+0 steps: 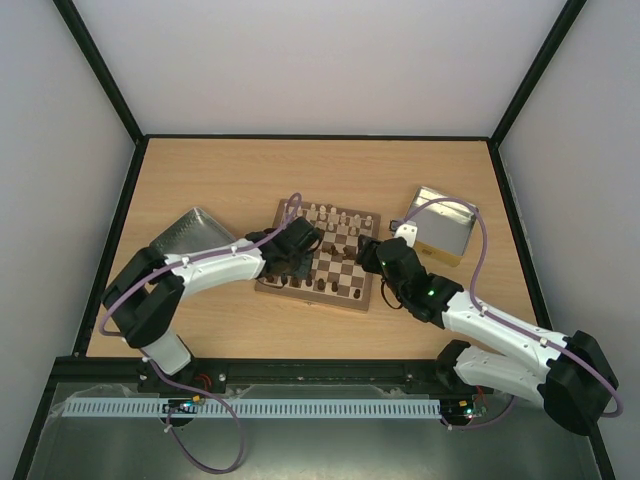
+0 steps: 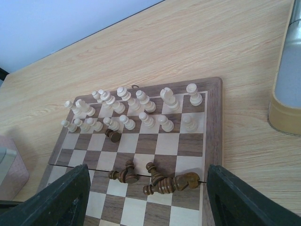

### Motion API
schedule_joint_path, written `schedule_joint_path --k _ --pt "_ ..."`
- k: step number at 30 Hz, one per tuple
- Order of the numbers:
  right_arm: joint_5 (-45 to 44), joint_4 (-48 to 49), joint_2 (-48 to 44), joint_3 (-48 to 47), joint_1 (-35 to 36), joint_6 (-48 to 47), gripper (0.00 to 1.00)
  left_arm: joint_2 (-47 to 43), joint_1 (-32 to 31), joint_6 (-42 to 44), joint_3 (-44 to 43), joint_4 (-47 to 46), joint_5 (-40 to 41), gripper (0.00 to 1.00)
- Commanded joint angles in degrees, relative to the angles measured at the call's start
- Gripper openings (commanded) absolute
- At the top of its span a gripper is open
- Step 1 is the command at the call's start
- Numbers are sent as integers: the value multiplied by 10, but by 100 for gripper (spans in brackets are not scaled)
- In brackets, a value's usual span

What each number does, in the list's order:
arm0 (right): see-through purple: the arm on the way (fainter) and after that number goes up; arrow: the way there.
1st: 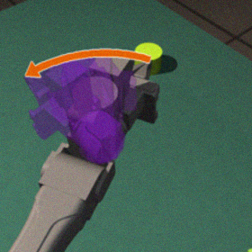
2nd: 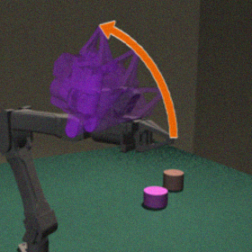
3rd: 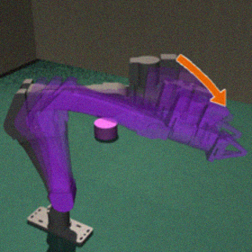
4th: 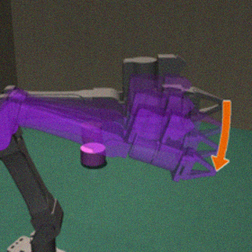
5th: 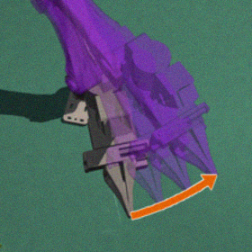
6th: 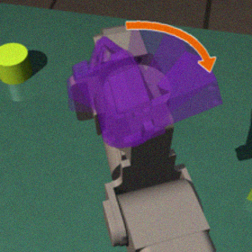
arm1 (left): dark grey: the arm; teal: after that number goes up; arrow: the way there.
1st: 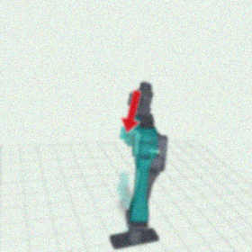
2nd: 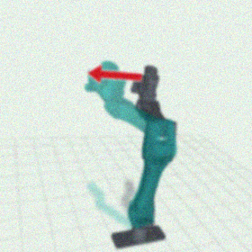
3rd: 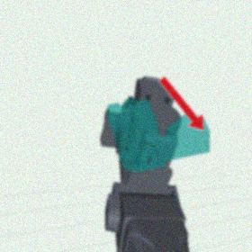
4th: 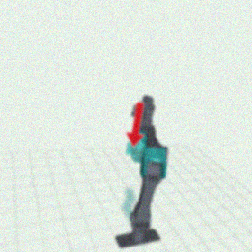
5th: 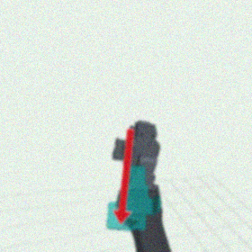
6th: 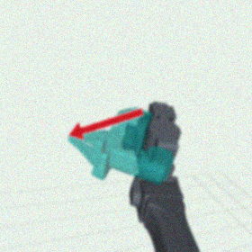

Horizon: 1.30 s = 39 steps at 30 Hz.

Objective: Set up the chess pieces on the board
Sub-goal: Place the chess piece on the chessboard.

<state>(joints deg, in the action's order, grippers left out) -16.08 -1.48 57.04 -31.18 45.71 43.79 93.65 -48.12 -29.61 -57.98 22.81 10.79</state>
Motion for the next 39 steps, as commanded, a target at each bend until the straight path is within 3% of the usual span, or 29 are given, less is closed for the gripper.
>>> schedule_joint_path --k 1,14,22,32,39 --pt "-20 -15 3 4 -3 10 67 13 3 -1 1 -14 -18 5" --pt "-18 -16 7 3 -3 12 67 22 6 1 11 -22 -20 9" --pt "-16 -16 11 1 -3 12 68 18 6 5 7 -16 -21 20" --pt "-7 -18 14 -9 -3 14 67 -6 6 4 -3 -6 -27 26" --pt "61 -78 83 -89 -14 -69 64 -69 26 -23 -4 -7 -9 31"
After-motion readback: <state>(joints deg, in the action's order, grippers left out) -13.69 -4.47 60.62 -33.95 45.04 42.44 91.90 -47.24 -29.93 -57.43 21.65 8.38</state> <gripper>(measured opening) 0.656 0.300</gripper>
